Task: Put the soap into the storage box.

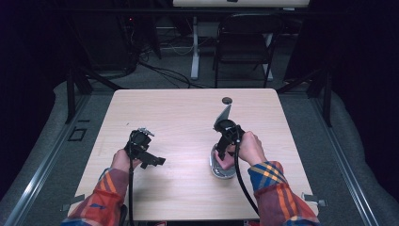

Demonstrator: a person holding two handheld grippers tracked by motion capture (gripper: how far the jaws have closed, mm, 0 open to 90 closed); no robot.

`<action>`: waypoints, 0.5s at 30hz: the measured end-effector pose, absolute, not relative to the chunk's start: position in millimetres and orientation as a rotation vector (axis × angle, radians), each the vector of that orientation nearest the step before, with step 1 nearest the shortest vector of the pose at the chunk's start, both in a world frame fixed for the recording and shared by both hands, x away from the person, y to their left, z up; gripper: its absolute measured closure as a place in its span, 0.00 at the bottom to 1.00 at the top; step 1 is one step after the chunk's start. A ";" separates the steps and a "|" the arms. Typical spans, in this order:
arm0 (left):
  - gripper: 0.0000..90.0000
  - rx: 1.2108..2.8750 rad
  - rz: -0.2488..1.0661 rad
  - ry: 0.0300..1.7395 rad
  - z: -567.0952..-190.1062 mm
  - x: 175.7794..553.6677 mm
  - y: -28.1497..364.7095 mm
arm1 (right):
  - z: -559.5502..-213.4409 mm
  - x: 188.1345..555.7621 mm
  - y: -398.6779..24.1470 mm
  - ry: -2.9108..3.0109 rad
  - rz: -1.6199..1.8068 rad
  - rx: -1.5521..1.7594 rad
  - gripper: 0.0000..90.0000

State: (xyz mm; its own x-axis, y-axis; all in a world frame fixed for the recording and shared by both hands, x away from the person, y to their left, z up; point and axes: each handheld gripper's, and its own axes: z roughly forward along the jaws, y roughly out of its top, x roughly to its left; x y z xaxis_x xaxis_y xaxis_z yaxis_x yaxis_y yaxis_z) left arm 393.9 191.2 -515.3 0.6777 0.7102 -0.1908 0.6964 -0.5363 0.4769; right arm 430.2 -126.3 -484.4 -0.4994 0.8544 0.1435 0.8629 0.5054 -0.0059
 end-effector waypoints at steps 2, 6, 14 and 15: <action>0.00 2.367 0.037 1.081 -515.3 393.8 191.0 | -484.9 428.3 -127.8 -2.607 -0.102 -1.489 0.54; 0.00 2.367 0.038 1.082 -515.3 393.7 191.0 | -484.7 423.8 -128.0 -2.600 -0.157 -1.483 0.57; 0.00 2.365 0.037 1.081 -515.2 393.7 191.2 | -467.1 419.0 -136.2 -2.684 -0.222 -1.455 0.49; 0.00 2.365 0.037 1.081 -515.2 393.7 191.2 | -467.1 419.0 -136.2 -2.684 -0.222 -1.455 0.49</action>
